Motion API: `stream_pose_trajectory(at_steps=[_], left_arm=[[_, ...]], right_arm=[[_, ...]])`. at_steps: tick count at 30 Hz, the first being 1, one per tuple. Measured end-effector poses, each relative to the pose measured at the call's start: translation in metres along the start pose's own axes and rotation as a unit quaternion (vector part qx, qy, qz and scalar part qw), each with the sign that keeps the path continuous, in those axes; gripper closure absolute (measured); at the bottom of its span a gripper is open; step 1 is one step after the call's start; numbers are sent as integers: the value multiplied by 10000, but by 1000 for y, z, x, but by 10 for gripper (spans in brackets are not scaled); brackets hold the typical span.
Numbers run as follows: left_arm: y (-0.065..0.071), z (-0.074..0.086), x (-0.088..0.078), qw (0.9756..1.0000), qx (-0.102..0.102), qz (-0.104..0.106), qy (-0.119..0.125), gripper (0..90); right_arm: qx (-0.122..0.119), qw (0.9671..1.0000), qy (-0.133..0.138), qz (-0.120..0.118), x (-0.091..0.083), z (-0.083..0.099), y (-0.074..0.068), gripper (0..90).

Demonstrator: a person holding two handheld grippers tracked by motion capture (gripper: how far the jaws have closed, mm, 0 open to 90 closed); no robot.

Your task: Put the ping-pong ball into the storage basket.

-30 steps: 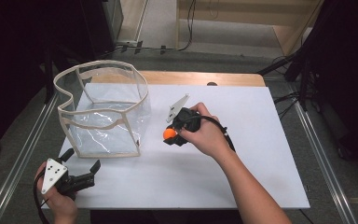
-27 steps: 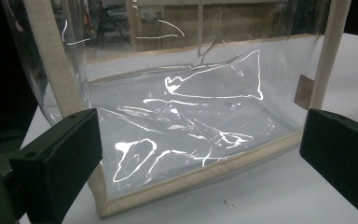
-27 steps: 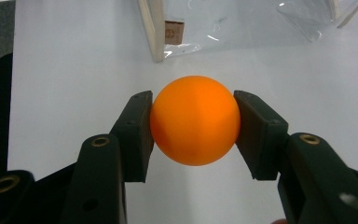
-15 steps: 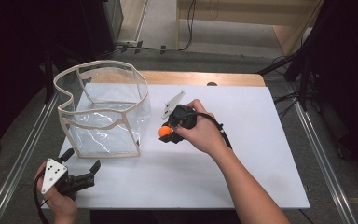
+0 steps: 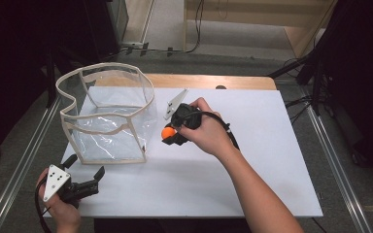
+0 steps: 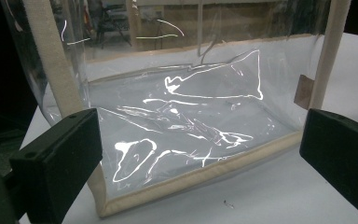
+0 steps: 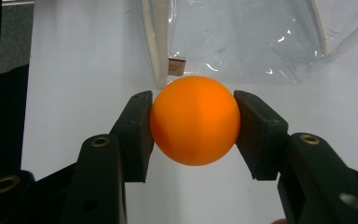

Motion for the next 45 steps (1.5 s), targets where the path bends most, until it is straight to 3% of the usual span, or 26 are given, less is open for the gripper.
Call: stream_pose_trajectory(at_steps=[45], left_arm=[[0, 0, 0, 10000, 5, 6, -14, 0]], right_arm=[[-144, 9999, 55, -70, -27, -30, 14, 483]])
Point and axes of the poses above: each handheld gripper's, and its own axes: x roughly forward along the jaws, z roughly out of its underside, y roughly to its right, the point moved 1 cm from there along x, roughly forward along the jaws, and after that the axes turned 14 degrees about -x, right-handed, at the moved point
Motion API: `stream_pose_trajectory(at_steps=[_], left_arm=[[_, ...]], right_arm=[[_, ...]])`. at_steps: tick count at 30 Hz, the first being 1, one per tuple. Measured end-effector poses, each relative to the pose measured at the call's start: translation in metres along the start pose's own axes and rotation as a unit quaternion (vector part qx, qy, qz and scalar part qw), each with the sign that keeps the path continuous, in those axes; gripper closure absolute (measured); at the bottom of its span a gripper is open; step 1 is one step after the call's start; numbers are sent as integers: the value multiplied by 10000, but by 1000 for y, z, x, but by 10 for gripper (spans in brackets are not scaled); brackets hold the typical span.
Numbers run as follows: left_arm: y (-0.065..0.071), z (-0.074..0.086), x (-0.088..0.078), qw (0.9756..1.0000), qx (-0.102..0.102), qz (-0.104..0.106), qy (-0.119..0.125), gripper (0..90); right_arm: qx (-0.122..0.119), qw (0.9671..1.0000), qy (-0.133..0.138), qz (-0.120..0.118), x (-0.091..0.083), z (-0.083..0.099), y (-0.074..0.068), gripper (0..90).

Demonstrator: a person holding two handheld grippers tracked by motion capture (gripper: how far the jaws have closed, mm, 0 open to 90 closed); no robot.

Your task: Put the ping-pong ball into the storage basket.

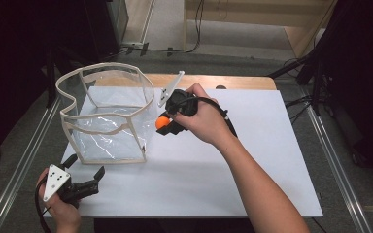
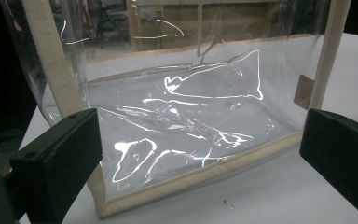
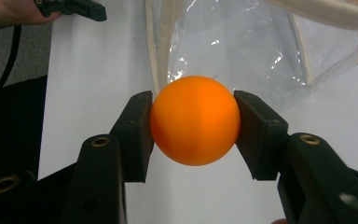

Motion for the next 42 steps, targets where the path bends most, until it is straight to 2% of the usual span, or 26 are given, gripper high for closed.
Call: stream_pose_trajectory(at_steps=[4, 5, 9, 18, 42], left_arm=[[0, 0, 0, 10000, -8, -3, 1, 0], [0, 0, 0, 10000, -3, 0, 3, 0], [0, 0, 0, 10000, -6, 0, 7, 0], [0, 0, 0, 10000, -6, 3, 1, 0], [1, 0, 0, 10000, -11, 2, 26, 0]], right_arm=[[-6, 10000, 51, -1, -2, -1, 2, 483], [11, 10000, -8, -9, -3, -1, 3, 483], [18, 10000, 84, -22, -4, -2, 6, 483], [70, 10000, 3, -13, -8, -3, 9, 483], [67, 9999, 81, 35, -17, -11, 21, 483]])
Point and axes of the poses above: each handheld gripper's, and its own axes: x roughly forward along the jaws, z roughly out of its underside, y roughly to its right, the point moved 1 cm from there along x, roughly forward along the jaws, and after that the axes turned 14 degrees about -x, right-handed, at the moved point
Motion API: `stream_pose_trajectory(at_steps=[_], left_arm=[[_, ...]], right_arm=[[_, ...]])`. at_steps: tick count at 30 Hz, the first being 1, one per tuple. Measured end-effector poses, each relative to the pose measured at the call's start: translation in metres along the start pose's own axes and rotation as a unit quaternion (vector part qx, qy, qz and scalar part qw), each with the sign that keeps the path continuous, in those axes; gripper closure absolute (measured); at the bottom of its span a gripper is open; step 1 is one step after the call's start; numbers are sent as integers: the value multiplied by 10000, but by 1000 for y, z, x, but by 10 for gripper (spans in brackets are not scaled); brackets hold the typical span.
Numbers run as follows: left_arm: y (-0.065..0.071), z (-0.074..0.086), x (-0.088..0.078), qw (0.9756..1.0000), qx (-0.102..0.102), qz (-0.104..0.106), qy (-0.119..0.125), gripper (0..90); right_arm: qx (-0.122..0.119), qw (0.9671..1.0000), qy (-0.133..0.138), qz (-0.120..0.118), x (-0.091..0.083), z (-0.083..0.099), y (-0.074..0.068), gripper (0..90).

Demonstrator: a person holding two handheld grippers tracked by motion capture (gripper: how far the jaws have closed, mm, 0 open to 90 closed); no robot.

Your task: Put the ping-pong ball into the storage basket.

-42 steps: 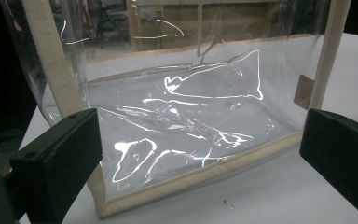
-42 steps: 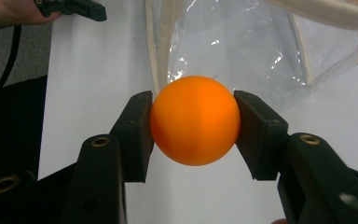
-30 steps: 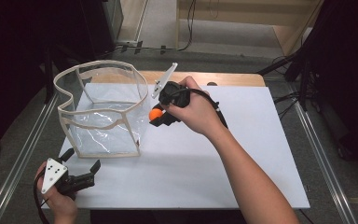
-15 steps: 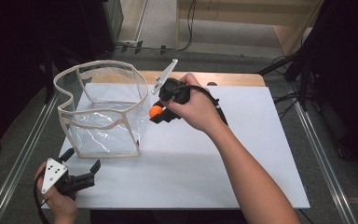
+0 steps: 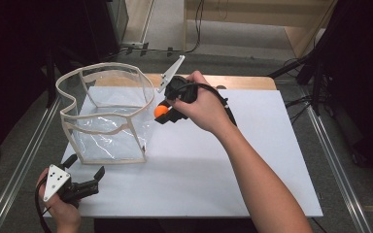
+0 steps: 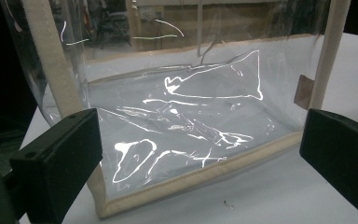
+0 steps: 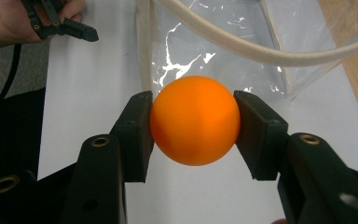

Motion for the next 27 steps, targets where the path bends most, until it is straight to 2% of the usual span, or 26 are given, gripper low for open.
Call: stream_pose_trajectory(at_steps=[27], left_arm=[[0, 0, 0, 10000, -16, 3, 7, 0]], right_arm=[[-47, 10000, -7, 75, -11, -21, 11, 483]])
Point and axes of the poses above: each handheld gripper's, and its own axes: x roughly forward along the jaws, z roughly out of its underside, y roughly to its right, the point moved 1 cm from there along x, roughly forward along the jaws, and after that the axes turned 14 degrees about -x, right-handed, at the moved point
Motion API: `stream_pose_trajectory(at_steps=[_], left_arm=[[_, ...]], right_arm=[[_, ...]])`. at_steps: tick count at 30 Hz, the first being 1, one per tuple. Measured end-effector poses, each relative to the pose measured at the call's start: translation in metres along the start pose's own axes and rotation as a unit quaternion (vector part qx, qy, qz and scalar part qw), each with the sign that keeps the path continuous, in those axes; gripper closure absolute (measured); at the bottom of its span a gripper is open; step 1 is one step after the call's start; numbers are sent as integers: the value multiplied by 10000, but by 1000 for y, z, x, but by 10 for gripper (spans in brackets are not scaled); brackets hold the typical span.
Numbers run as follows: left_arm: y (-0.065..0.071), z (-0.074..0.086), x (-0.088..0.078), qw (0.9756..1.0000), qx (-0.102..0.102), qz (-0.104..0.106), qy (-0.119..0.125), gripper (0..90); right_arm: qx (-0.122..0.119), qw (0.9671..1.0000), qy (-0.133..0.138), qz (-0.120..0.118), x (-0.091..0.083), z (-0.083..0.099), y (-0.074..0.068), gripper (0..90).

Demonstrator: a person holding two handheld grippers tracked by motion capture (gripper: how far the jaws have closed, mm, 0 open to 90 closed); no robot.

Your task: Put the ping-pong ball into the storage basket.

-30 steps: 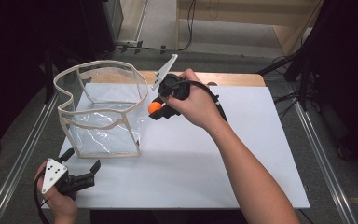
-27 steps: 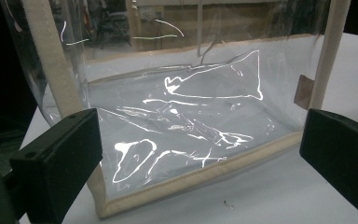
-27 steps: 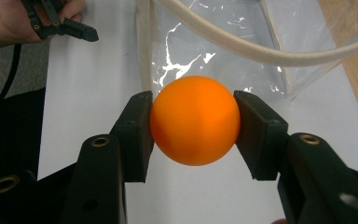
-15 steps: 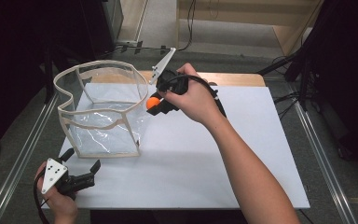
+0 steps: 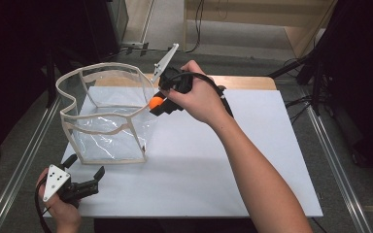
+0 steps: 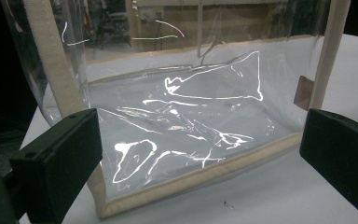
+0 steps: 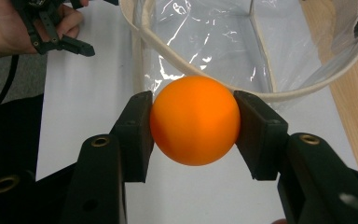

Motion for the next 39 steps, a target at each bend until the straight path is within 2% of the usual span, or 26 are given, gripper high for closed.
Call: stream_pose_trajectory(at_steps=[39], left_arm=[[-1, 0, 0, 10000, 8, 22, -1, 0]], right_arm=[[-4, 10000, 77, -2, 2, -20, 15, 483]])
Point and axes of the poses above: each handheld gripper's, and its own axes: x roughly forward along the jaws, z roughly out of its underside, y roughly to its right, the point moved 1 cm from there along x, roughly forward along the jaws, and after that the axes turned 14 degrees about -x, right-handed, at the moved point
